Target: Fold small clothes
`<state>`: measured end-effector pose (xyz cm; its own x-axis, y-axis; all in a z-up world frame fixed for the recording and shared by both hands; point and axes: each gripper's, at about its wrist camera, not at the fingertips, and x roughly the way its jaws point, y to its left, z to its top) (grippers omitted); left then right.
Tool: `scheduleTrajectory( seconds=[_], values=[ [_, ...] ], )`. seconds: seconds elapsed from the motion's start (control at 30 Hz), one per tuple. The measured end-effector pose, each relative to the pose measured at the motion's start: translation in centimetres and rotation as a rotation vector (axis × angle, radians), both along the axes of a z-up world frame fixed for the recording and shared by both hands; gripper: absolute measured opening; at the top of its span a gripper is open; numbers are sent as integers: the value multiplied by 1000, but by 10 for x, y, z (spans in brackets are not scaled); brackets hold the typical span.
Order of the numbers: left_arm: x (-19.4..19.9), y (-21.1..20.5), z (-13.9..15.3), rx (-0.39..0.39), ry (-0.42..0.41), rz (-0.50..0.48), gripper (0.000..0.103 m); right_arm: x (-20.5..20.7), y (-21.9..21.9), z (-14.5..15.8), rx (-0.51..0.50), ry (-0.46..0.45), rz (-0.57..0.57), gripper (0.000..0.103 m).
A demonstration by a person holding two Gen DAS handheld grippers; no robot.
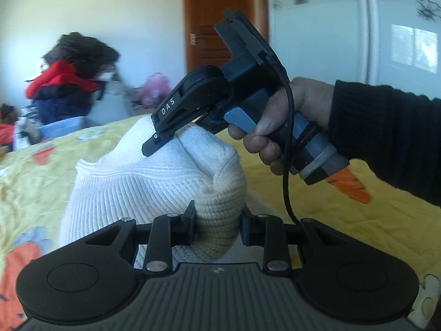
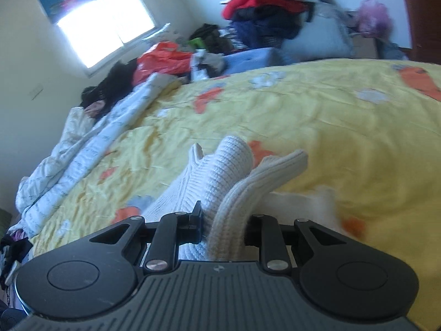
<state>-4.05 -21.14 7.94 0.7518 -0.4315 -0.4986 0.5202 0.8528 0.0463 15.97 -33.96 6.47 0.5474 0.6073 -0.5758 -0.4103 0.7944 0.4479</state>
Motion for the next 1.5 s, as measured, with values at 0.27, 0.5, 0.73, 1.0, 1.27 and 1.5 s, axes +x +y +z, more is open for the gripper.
scheduleTrajectory(
  seconds=[0.27,0.5,0.73,1.0,1.27,1.5],
  values=[
    [10,-32,-45,53,59,-66,30,-11,-50,-60,28,95,-127,37],
    [2,27,-3,-146,80,-237,80,-33,-92,-69,346,125,-307,68],
    [57,146,9,-371,133,31,99,-51,-113,-70,334,113,-370,88],
    [173,214,-71,-753,646,293,98,-26,-76,-93,274,238,-278,89],
    [213,162,-85,-660,685,173,87,-26,-37,-86,132,161,-208,78],
    [205,173,-61,-602,627,179,45,-37,-24,-60,151,126,-198,49]
  ],
)
